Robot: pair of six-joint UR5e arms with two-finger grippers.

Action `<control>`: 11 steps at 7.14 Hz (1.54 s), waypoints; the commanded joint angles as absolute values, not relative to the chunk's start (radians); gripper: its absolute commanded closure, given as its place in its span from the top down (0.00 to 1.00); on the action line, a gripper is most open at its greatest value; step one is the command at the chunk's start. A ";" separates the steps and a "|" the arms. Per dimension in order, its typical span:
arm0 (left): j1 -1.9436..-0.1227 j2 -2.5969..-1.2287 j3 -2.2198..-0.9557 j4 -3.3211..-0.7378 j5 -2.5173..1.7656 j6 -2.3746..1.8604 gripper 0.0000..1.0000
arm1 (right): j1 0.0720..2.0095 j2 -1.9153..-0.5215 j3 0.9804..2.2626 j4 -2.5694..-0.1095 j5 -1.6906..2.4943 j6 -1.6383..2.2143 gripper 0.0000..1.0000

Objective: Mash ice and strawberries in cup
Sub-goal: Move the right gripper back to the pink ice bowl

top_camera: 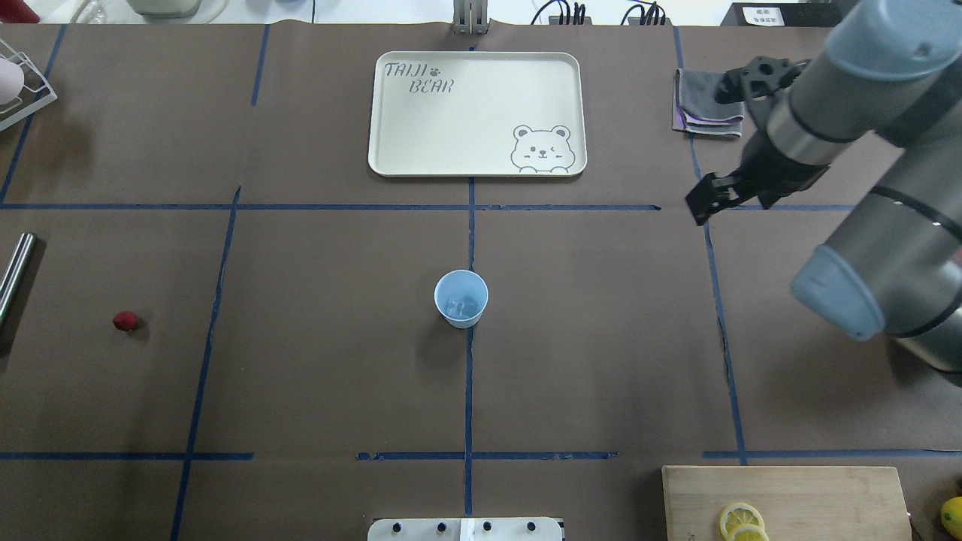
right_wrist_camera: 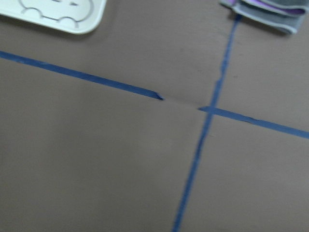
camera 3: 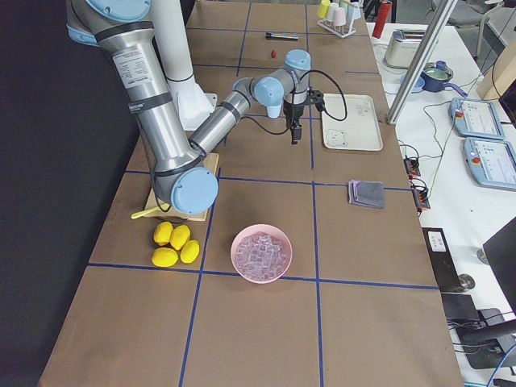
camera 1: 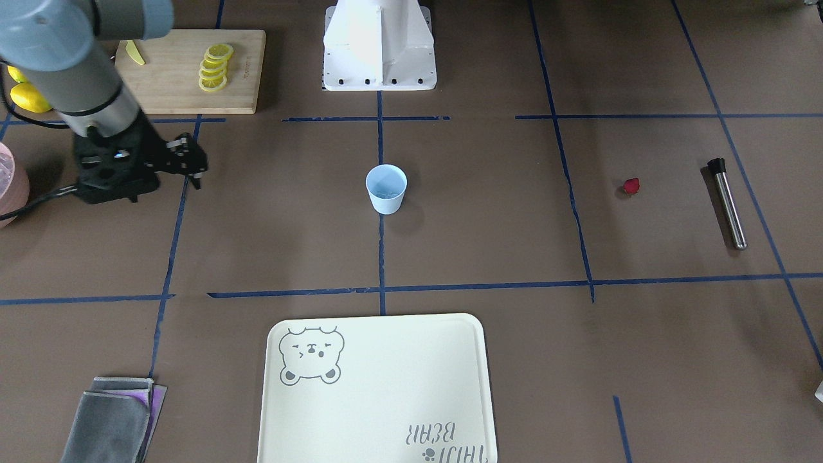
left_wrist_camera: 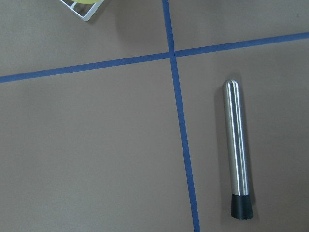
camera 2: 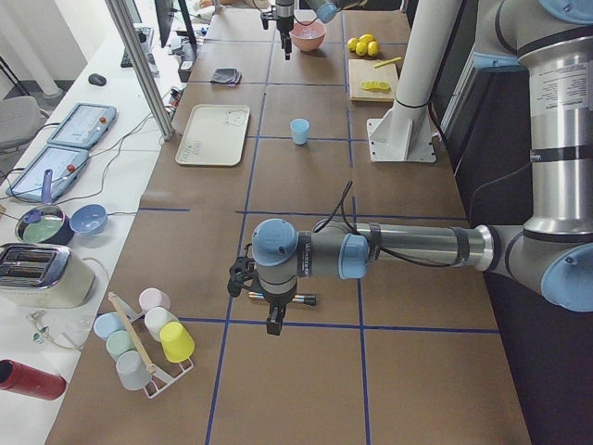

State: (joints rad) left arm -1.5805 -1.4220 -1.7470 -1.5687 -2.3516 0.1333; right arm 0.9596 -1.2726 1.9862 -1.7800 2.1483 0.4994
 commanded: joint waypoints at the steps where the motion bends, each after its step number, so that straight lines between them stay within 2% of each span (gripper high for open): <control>1: -1.580 -1.422 -1.749 -1.569 -2.352 0.133 1.00 | 1.166 -1.513 2.020 -1.773 2.235 0.097 0.99; 4: -1.580 -1.422 -1.753 -1.571 -2.352 0.133 1.00 | 1.320 -1.701 1.981 -1.708 2.296 -0.197 0.98; 6: -1.582 -1.420 -1.761 -1.569 -2.353 0.133 1.00 | 1.328 -1.811 1.861 -1.426 2.290 -0.189 0.98; 7: -1.580 -1.420 -1.761 -1.571 -2.353 0.133 1.00 | 1.328 -1.836 1.805 -1.351 2.287 -0.186 0.98; 11: -1.580 -1.416 -1.761 -1.571 -2.353 0.133 1.00 | 1.324 -1.848 1.711 -1.231 2.203 -0.079 0.94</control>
